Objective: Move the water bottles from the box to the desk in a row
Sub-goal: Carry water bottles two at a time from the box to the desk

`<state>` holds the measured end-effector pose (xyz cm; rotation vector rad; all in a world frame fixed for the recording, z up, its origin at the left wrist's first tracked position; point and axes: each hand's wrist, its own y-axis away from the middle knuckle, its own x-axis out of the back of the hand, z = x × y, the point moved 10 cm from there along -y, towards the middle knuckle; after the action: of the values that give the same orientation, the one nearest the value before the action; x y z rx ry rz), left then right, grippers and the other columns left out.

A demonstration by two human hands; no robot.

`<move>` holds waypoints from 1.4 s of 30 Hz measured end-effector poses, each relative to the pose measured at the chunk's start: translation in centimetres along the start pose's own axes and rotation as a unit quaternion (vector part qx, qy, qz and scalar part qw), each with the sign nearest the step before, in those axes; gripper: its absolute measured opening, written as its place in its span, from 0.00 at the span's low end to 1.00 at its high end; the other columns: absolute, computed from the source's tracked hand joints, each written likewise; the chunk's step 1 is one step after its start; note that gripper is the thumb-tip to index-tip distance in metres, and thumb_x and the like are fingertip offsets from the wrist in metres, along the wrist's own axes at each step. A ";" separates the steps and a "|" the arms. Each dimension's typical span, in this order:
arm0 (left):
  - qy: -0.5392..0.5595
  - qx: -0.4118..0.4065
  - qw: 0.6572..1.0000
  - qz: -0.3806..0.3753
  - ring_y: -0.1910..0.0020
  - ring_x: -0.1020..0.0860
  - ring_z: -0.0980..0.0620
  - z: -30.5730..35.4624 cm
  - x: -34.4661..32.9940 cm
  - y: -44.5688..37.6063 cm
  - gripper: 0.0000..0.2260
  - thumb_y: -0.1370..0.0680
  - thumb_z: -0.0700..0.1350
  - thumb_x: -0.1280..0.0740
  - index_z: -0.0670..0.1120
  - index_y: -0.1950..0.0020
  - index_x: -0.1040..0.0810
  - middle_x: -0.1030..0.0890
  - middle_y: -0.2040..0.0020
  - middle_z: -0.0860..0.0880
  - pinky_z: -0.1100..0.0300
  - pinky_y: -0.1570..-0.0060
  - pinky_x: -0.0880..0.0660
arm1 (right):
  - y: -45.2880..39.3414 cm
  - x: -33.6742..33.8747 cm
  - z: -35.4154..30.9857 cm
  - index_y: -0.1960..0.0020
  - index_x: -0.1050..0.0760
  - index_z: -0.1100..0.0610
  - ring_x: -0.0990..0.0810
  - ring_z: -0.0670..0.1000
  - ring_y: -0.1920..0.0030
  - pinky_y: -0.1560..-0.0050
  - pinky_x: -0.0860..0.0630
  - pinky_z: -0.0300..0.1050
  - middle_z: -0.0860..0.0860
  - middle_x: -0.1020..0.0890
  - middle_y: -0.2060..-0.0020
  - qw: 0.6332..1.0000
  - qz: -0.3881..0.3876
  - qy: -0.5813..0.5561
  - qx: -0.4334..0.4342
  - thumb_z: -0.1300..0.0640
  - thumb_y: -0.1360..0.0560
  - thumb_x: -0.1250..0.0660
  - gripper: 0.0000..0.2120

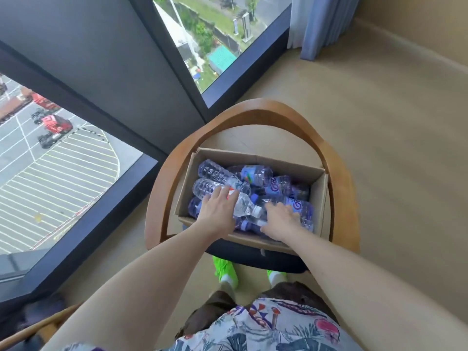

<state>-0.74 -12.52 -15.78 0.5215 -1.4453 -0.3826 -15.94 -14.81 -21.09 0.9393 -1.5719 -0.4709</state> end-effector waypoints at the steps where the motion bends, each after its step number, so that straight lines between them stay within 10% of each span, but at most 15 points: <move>1: 0.000 -0.006 1.000 -0.008 0.22 0.43 0.42 -0.1 -0.4 -0.5 0.37 0.24 0.49 0.28 0.50 0.20 0.42 0.40 0.20 0.45 0.42 0.26 0.40 | -0.4 -0.3 0.1 0.28 0.33 0.53 0.30 0.61 0.32 0.37 0.31 0.59 0.56 0.27 0.34 1.000 -0.004 0.006 -0.005 0.48 0.23 0.30 0.27; 11: -0.049 -0.135 0.989 -0.024 0.31 0.33 0.43 -2.0 -2.0 -5.2 0.37 0.31 0.43 0.24 0.52 0.26 0.37 0.32 0.32 0.48 0.43 0.28 0.37 | -2.7 -2.4 0.3 0.31 0.34 0.50 0.30 0.61 0.39 0.41 0.32 0.61 0.57 0.29 0.39 0.994 0.086 0.042 -0.061 0.63 0.33 0.29 0.32; 24: -0.098 -0.295 0.945 -0.101 0.45 0.33 0.47 -1.5 -1.2 -6.4 0.25 0.32 0.42 0.26 0.48 0.38 0.31 0.30 0.42 0.49 0.49 0.56 0.30 | -1.4 -0.8 -0.7 0.34 0.35 0.54 0.24 0.64 0.45 0.44 0.28 0.56 0.59 0.29 0.41 0.984 0.086 0.064 -0.143 0.65 0.30 0.29 0.28; 29: -0.145 -0.347 0.913 -0.159 0.47 0.34 0.50 -1.3 -1.4 -5.3 0.33 0.33 0.46 0.22 0.50 0.30 0.28 0.29 0.41 0.49 0.51 0.46 0.22 | 1.2 0.6 -1.1 0.36 0.37 0.52 0.25 0.60 0.43 0.44 0.29 0.53 0.56 0.22 0.46 0.985 0.100 0.036 -0.138 0.64 0.29 0.28 0.27; 37: -0.010 -0.210 0.939 -0.271 0.36 0.25 0.45 -1.0 2.7 -5.9 0.48 0.43 0.52 0.17 0.46 0.27 0.31 0.25 0.31 0.47 0.50 0.36 0.25 | 5.8 5.1 1.5 0.47 0.42 0.50 0.23 0.56 0.54 0.65 0.33 0.50 0.50 0.28 0.60 0.965 0.148 -0.116 -0.182 0.59 0.33 0.28 0.25; 42: 0.110 -0.191 0.925 -0.311 0.43 0.22 0.45 3.3 6.6 -5.1 0.40 0.44 0.53 0.19 0.48 0.35 0.30 0.25 0.37 0.48 0.50 0.47 0.19 | 11.4 4.2 6.9 0.28 0.41 0.53 0.23 0.57 0.43 0.56 0.24 0.49 0.53 0.25 0.37 0.856 0.180 -0.392 -0.286 0.57 0.39 0.19 0.46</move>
<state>-3.10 -20.72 -13.00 0.6730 -0.9256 -1.0537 -25.97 -12.65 -11.60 -0.0588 -2.0884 -1.0616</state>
